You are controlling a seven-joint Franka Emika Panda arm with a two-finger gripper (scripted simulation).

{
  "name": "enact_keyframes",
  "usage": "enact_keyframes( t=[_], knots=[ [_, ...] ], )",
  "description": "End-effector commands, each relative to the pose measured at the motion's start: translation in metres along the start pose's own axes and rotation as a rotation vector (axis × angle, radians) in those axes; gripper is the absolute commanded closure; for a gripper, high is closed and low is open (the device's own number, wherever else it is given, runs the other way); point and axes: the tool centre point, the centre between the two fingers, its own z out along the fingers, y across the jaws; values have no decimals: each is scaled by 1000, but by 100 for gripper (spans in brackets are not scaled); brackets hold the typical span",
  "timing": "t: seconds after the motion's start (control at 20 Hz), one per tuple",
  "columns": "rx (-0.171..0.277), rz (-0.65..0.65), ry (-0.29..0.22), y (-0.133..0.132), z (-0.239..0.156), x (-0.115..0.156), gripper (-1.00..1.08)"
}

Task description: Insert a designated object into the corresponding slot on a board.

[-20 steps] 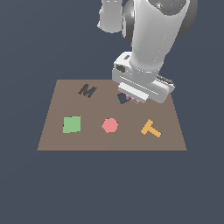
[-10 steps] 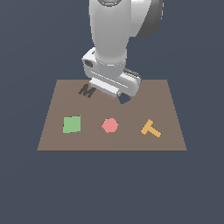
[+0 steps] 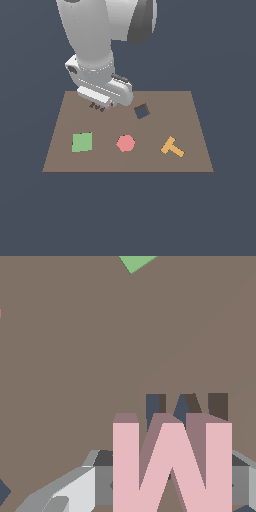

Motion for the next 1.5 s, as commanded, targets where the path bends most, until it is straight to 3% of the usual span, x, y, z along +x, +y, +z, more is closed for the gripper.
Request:
enact_keyframes(
  t=[0.0,0.3,1.05,1.1,1.45],
  knots=[
    [0,-9,0,11,-1,4,108],
    [1,-17,0,23,-1,10,108],
    [-2,-16,0,21,9,10,108],
    [-2,-16,0,21,9,10,-92],
    [-2,-16,0,21,9,10,-92]
  ],
)
